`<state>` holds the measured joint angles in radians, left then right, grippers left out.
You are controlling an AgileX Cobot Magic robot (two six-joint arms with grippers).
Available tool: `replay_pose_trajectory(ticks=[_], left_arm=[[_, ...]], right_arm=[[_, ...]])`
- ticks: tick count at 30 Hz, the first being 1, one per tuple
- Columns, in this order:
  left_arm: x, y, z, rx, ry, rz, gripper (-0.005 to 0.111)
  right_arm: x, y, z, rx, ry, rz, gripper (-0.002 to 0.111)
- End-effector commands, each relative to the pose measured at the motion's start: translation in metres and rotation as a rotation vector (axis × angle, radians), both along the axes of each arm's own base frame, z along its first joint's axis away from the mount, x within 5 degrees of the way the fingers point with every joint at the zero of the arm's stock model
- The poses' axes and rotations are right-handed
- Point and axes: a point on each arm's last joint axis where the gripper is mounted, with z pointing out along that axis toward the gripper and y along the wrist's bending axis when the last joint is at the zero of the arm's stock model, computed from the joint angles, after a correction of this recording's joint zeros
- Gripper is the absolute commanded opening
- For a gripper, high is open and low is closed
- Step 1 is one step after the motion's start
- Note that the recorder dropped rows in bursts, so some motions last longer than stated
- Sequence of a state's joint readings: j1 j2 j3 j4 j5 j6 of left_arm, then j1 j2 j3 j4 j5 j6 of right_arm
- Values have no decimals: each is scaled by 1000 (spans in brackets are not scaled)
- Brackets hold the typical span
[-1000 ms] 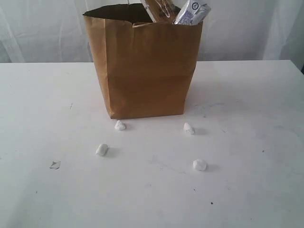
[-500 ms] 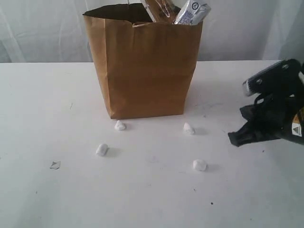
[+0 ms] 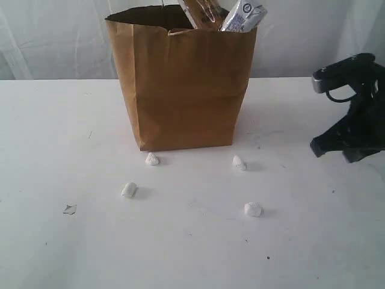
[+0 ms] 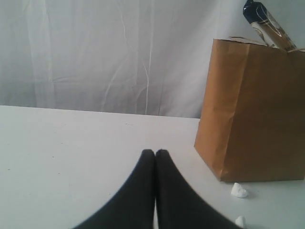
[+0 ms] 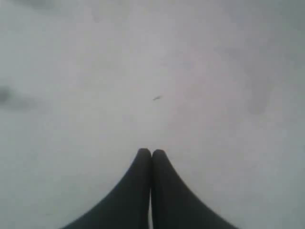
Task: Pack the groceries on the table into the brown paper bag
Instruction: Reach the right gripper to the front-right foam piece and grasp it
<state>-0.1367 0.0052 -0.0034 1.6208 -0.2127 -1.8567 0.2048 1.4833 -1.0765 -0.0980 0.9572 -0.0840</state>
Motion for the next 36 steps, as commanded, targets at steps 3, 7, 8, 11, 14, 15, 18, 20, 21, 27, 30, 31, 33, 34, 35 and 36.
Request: replay_pose_trajectory(ticks=[3, 7, 8, 11, 14, 15, 18, 20, 21, 27, 30, 31, 33, 34, 35, 36], left_arm=[[-1, -3, -1, 18, -5, -32, 0], [-1, -3, -1, 18, -5, -32, 0], [-1, -3, -1, 18, -5, -32, 0], [-1, -3, -1, 18, -5, -32, 0], [-1, -3, -1, 18, -5, -32, 0], [-1, -3, -1, 18, -5, -32, 0], [-1, -3, -1, 18, -5, -32, 0], [-1, -3, -1, 18, -5, -32, 0], [-1, -3, -1, 18, -5, -32, 0], [-1, -3, -1, 18, -5, -32, 0], [-1, -3, -1, 18, -5, -32, 0], [-1, -3, -1, 18, -5, -32, 0], [-1, -3, -1, 19, -5, -35, 0], [-1, -4, -1, 19, -5, -45, 0], [-1, -4, -1, 19, -5, -47, 0], [-1, -4, -1, 17, -5, -47, 0]], right_arm=[[-7, 49, -6, 317, 184, 224, 0], [8, 64, -12, 324, 52, 232, 0], [10, 67, -14, 330, 33, 231, 0], [14, 79, -20, 355, 11, 247, 11], [13, 90, -33, 326, 55, 311, 33], [14, 92, -39, 311, 74, 321, 43], [16, 97, -52, 290, 101, 334, 54], [19, 97, -58, 281, 104, 331, 54], [21, 97, -62, 266, 103, 335, 54], [28, 98, -80, 233, 108, 339, 54], [31, 99, -89, 215, 118, 344, 54], [31, 99, -92, 210, 125, 344, 54], [32, 98, -99, 192, 139, 348, 54], [33, 98, -102, 188, 150, 339, 54], [33, 98, -104, 190, 157, 328, 54], [33, 98, -106, 186, 164, 324, 54]])
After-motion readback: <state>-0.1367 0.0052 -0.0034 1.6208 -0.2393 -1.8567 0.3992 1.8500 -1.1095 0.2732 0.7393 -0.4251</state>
